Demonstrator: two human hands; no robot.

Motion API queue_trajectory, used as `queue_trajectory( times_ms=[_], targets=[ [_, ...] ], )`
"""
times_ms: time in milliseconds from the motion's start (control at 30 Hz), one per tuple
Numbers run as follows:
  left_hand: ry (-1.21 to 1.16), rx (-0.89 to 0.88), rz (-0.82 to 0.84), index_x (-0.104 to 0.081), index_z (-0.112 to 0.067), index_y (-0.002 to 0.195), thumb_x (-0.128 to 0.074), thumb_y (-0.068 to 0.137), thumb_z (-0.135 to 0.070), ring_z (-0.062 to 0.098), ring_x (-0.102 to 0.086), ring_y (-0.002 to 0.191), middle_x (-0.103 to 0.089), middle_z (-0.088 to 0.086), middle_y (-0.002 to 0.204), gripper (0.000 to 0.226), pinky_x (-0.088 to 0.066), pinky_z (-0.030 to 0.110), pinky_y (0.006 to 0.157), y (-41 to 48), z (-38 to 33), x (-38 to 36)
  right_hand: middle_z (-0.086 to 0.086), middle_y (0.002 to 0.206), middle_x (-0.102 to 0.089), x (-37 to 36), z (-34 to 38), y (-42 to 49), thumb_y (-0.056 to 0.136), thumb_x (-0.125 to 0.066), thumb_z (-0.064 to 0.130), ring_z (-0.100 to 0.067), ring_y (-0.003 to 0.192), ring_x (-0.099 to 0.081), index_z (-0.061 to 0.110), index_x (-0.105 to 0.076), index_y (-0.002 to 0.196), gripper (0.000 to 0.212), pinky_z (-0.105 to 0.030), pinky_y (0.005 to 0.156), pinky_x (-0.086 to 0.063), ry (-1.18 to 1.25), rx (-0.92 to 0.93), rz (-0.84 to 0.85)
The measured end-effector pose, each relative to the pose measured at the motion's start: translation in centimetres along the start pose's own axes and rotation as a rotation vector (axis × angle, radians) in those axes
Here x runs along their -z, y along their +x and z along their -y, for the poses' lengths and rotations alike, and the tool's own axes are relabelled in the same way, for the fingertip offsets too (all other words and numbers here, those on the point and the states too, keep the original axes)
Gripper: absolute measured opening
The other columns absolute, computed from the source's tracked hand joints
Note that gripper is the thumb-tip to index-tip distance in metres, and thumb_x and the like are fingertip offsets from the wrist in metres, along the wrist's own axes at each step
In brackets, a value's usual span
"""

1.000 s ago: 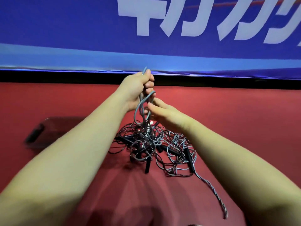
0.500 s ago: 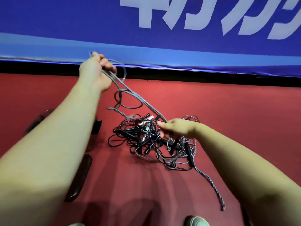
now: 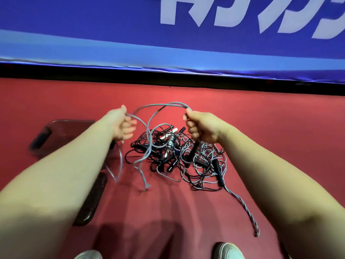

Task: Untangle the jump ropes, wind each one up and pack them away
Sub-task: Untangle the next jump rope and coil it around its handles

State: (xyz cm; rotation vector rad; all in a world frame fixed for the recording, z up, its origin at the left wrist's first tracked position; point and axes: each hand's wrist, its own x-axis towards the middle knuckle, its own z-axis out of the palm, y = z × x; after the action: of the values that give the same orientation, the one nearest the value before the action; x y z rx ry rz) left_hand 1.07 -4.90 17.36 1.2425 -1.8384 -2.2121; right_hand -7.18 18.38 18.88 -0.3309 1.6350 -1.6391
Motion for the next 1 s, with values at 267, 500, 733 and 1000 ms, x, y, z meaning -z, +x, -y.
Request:
queue_trajectory(
  times_ms=[267, 500, 733, 1000],
  targets=[
    [0.556, -0.266, 0.498, -0.055, -0.022, 0.108, -0.045, 0.096, -0.036, 0.009, -0.059, 0.093, -0.060, -0.005, 0.107, 0.020, -0.045, 0.027, 0.083, -3.5, 3.4, -3.4, 0.004, 0.044, -0.029, -2.4, 2.8, 0.2, 0.101, -0.029, 0.018, -0.008, 0.032, -0.027, 0.011, -0.044, 0.073, 0.032, -0.016, 0.039, -0.027, 0.828, -0.031, 0.044],
    [0.744, -0.690, 0.442, -0.056, -0.024, 0.110, -0.067, 0.086, -0.025, 0.010, -0.054, 0.095, -0.059, -0.005, 0.102, 0.026, -0.040, 0.022, 0.084, -4.0, 5.8, -6.9, -0.001, 0.043, -0.033, -3.7, 6.4, -1.0, 0.100, -0.027, 0.008, -0.010, 0.031, -0.031, 0.007, -0.042, 0.075, 0.029, -0.018, 0.052, -0.025, 1.084, 0.084, -0.013],
    [1.052, -0.686, 0.397, -0.053, -0.017, 0.075, -0.045, 0.099, -0.034, 0.005, -0.046, 0.061, -0.051, -0.006, 0.067, 0.031, -0.037, 0.022, 0.064, -3.1, 6.6, -4.1, 0.008, 0.056, -0.044, -0.5, 8.7, -2.0, 0.100, -0.036, 0.016, -0.006, 0.045, -0.036, 0.019, -0.050, 0.084, 0.021, -0.017, 0.049, -0.027, 0.461, 0.540, -0.455],
    [0.665, -0.652, 0.129, -0.052, -0.019, 0.071, -0.042, 0.100, -0.021, 0.017, -0.041, 0.051, -0.042, -0.001, 0.058, 0.030, -0.034, 0.028, 0.056, -1.2, 4.3, -2.1, 0.001, 0.060, -0.037, 3.1, 5.9, -0.7, 0.101, -0.027, 0.016, -0.005, 0.036, -0.030, 0.018, -0.043, 0.079, 0.027, -0.012, 0.039, -0.022, -0.002, 0.379, -0.535]
  ],
)
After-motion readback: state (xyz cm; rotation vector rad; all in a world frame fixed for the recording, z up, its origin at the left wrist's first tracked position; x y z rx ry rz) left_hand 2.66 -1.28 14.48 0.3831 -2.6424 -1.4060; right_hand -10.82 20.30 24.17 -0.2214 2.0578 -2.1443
